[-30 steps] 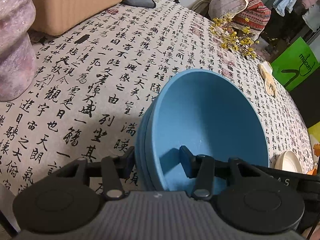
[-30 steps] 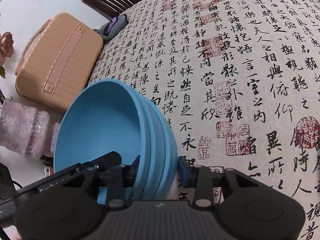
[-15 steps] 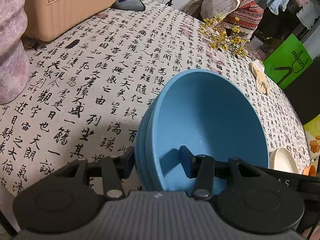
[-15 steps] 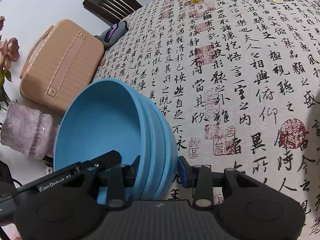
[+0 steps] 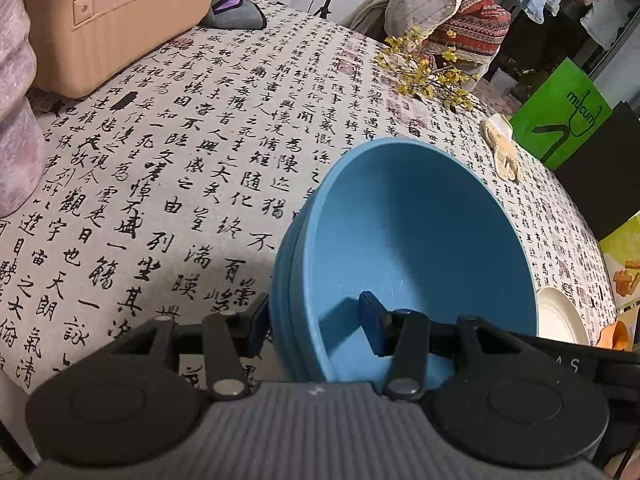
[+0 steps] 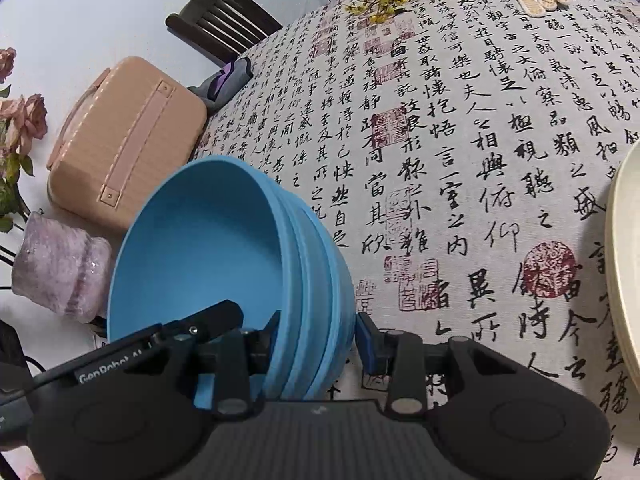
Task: Organize plates and bowls
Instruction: 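Lift the stacked blue bowls with both grippers and carry toward the cream plates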
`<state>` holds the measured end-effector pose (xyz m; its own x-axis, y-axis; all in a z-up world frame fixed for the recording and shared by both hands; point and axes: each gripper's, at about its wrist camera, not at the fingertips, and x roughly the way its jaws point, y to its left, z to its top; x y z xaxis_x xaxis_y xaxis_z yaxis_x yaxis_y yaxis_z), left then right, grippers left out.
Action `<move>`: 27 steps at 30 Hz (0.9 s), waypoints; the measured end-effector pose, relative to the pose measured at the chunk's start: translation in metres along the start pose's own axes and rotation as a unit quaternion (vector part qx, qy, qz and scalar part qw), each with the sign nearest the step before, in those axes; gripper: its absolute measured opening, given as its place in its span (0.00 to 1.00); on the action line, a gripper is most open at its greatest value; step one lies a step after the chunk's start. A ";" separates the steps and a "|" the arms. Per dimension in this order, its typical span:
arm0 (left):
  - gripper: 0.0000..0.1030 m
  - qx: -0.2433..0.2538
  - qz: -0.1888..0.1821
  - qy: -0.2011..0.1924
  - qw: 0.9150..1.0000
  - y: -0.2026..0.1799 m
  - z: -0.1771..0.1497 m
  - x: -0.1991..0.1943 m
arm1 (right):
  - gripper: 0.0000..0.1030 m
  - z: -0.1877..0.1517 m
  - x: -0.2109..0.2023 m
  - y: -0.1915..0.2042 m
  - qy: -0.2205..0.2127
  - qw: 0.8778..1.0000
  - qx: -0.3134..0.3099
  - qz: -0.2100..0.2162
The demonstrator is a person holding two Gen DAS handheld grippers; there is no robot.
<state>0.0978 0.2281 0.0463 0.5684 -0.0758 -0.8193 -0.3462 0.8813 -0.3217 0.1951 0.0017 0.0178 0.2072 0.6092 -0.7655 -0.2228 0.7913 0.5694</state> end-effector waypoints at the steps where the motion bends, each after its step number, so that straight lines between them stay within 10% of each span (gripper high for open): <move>1: 0.46 0.002 0.000 0.000 1.000 -0.002 0.000 0.000 | 0.35 -0.001 -0.002 -0.001 -0.001 1.000 0.000 0.000; 27: 0.46 0.031 -0.006 -0.010 0.999 -0.051 -0.010 -0.007 | 0.35 0.001 -0.035 -0.022 -0.025 1.000 0.008 0.004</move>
<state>0.1039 0.1795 0.0638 0.5868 -0.0778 -0.8060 -0.2921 0.9080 -0.3003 0.1932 -0.0374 0.0325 0.2527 0.6169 -0.7454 -0.2096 0.7870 0.5803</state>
